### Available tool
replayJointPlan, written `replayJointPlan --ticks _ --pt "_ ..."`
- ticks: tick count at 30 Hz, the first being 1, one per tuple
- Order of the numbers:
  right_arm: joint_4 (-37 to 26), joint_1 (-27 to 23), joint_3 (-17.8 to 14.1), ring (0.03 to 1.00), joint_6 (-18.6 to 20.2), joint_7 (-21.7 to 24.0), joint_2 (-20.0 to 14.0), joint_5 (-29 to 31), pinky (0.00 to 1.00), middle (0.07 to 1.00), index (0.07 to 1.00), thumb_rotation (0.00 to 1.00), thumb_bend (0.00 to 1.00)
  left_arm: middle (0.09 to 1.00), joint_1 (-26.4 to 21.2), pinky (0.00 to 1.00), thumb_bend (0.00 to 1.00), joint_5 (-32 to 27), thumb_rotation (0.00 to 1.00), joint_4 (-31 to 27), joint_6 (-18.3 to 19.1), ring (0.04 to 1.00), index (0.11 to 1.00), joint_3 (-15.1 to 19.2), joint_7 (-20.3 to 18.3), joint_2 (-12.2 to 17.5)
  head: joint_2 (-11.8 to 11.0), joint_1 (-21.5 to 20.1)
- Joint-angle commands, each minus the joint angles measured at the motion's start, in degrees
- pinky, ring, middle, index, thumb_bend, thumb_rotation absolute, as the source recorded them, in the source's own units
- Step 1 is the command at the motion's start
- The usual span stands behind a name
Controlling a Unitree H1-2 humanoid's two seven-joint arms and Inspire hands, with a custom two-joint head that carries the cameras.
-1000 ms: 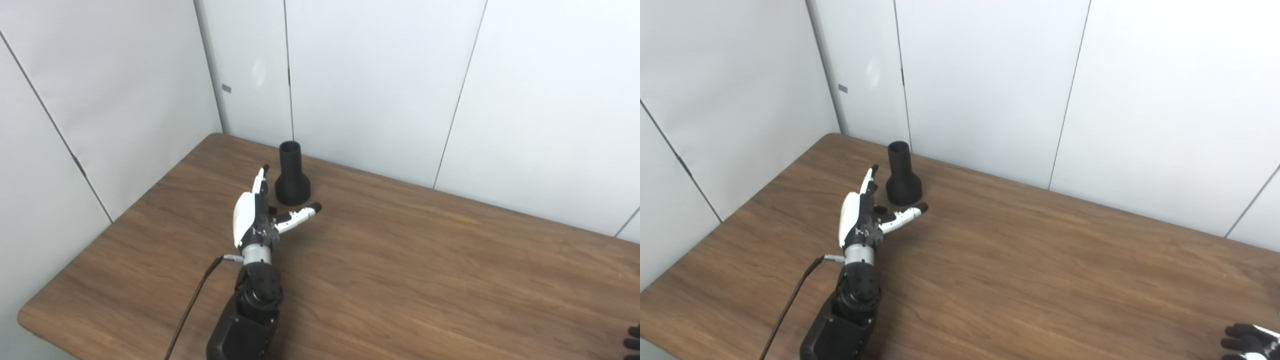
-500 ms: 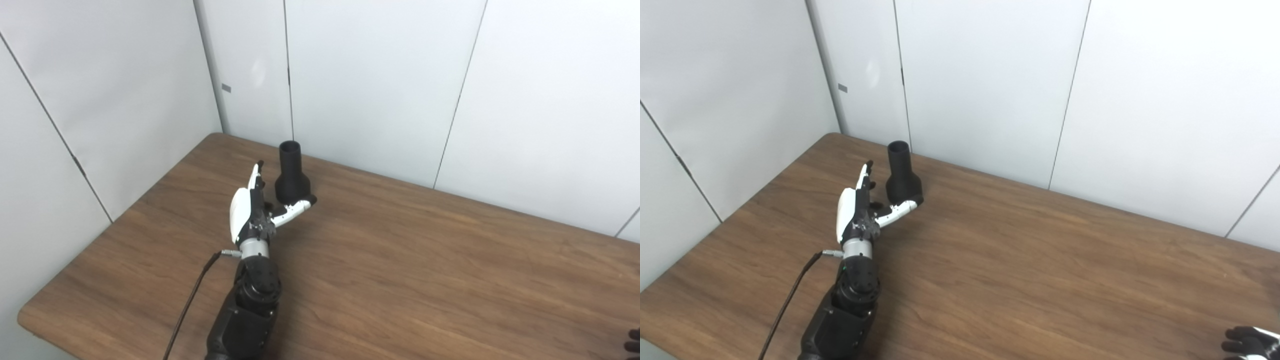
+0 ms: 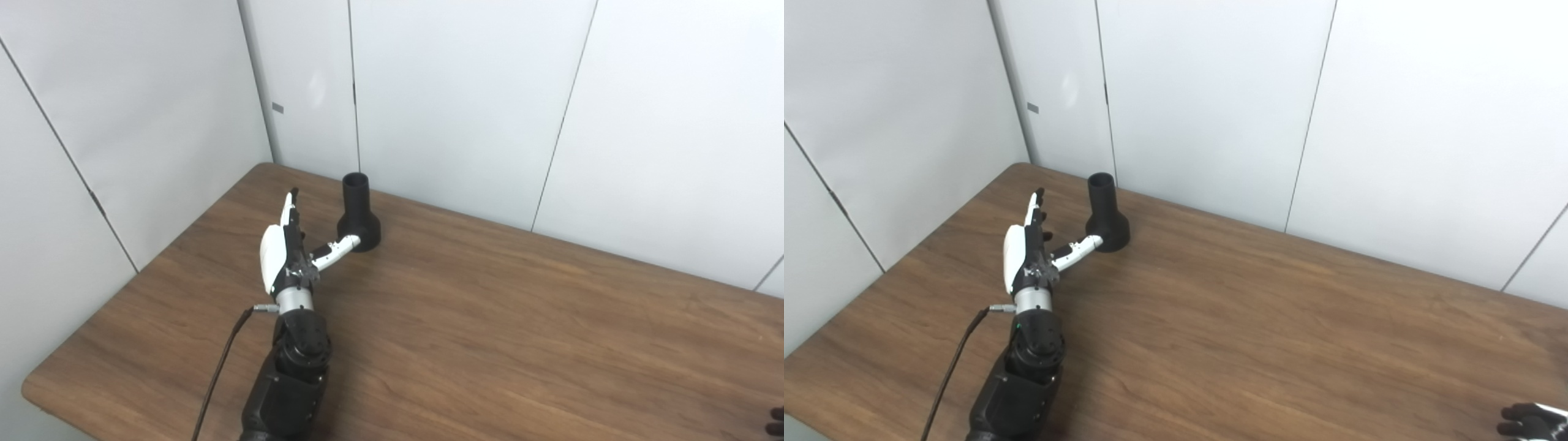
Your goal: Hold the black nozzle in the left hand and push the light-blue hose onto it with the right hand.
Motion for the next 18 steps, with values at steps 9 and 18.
replayJointPlan --ticks 9,18 --pt "-0.7 0.4 -0.3 0.504 -0.7 0.0 -0.4 0.0 0.37 0.544 0.500 0.63 0.91 0.892 -1.4 0.66 1.00 4.2 0.32 0.4 2.6 0.815 0.932 -4.2 -3.4 4.6 0.1 -0.5" --pt "-1.0 0.6 -0.5 0.496 -0.9 0.2 -0.3 0.6 0.37 0.536 0.494 0.63 0.94 0.910 -2.2 0.67 1.00 5.6 0.34 1.7 10.8 0.830 0.905 -8.0 -9.9 7.4 0.2 -0.6"
